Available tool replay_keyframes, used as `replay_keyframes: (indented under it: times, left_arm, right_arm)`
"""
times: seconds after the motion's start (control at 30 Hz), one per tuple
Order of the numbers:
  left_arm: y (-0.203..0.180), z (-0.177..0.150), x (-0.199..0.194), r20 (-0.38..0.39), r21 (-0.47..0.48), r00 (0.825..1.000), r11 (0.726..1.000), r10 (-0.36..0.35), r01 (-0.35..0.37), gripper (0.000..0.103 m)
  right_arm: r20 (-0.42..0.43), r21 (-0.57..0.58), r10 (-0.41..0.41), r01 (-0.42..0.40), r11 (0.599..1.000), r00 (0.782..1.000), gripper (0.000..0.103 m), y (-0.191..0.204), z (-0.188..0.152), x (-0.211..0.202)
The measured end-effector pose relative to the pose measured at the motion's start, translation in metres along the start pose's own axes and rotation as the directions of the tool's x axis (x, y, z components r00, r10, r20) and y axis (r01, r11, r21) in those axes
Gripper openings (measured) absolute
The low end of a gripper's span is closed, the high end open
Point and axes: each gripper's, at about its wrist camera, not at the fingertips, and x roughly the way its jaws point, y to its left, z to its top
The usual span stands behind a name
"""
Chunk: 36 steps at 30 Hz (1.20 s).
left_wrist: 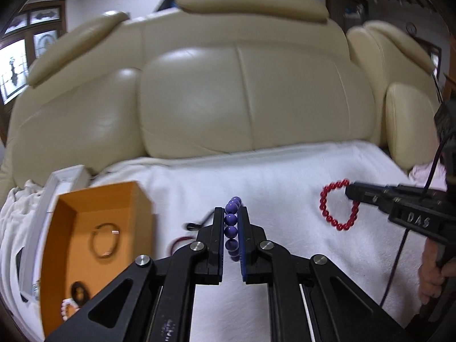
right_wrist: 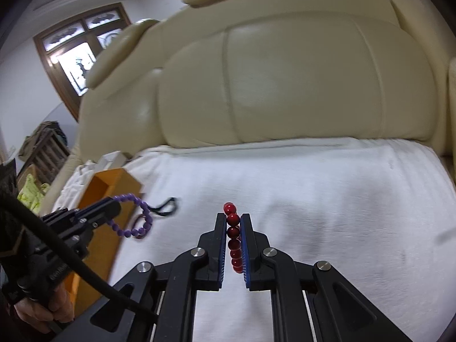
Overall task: Organize jewelry
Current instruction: 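Carry the purple and red bracelets over the orange box, then lower both bracelets into the orange box and open both grippers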
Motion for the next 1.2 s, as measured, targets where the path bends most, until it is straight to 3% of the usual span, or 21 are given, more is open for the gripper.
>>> replay_keyframes:
  times: [0.17,0.4,0.57,0.73,0.97,1.2]
  left_arm:
    - [0.038,-0.004,-0.045,0.072,-0.043,0.995,0.997,0.070,-0.067,0.009]
    - [0.085,-0.027,-0.078,0.073,-0.106,0.984,0.982,0.163,-0.155,0.009]
    - [0.121,-0.061,-0.095,0.046,-0.176,0.977,0.965,0.207,-0.196,0.009]
    - [0.150,-0.087,-0.091,-0.029,-0.233,0.969,0.941,0.246,-0.246,0.009]
    - [0.164,-0.123,-0.081,-0.112,-0.268,0.972,0.936,0.206,-0.229,0.009]
    - [0.161,-0.138,-0.065,-0.178,-0.255,0.963,0.936,0.201,-0.242,0.009]
  right_arm:
    - [0.024,-0.039,0.089,-0.089,0.995,0.996,0.011,0.047,-0.002,-0.007]
    - [0.011,-0.111,0.195,-0.193,0.975,0.981,0.011,0.125,-0.007,-0.010]
    - [0.012,-0.120,0.326,-0.322,0.939,0.945,0.011,0.167,-0.028,-0.009]
    - [-0.089,-0.208,0.353,-0.364,0.908,0.931,0.011,0.213,-0.058,0.009]
    - [-0.176,-0.198,0.387,-0.418,0.887,0.905,0.011,0.237,-0.074,0.038]
    - [-0.255,-0.203,0.358,-0.411,0.889,0.898,0.011,0.249,-0.094,0.066]
